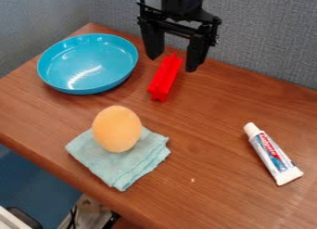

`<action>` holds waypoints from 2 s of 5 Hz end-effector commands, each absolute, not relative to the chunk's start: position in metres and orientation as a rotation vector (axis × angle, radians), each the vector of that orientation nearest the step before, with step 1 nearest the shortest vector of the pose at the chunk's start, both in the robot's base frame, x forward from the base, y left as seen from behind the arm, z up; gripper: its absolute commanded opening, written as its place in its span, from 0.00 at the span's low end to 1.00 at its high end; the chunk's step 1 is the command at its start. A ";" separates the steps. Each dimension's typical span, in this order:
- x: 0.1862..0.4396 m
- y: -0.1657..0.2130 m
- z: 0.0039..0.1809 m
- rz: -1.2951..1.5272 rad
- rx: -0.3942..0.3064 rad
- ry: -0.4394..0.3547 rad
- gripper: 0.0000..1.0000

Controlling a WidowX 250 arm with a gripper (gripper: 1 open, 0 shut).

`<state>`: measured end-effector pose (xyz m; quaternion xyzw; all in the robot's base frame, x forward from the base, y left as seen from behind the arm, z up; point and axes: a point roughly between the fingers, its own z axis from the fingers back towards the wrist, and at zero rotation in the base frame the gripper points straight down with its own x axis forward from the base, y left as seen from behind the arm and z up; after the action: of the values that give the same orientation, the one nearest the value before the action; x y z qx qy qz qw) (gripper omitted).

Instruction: Put the red object on the blue plate

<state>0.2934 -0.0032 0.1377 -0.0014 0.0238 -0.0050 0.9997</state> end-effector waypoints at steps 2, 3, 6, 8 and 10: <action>0.295 0.002 0.125 -0.009 0.006 0.079 1.00; 0.304 0.013 0.117 -0.010 0.018 0.080 1.00; 0.331 0.044 0.088 -0.027 0.059 0.069 1.00; 0.343 0.053 0.074 -0.025 0.072 0.075 1.00; 0.353 0.060 0.062 -0.021 0.075 0.087 1.00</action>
<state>0.3440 0.0509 0.0454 0.0293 0.0712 -0.0180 0.9969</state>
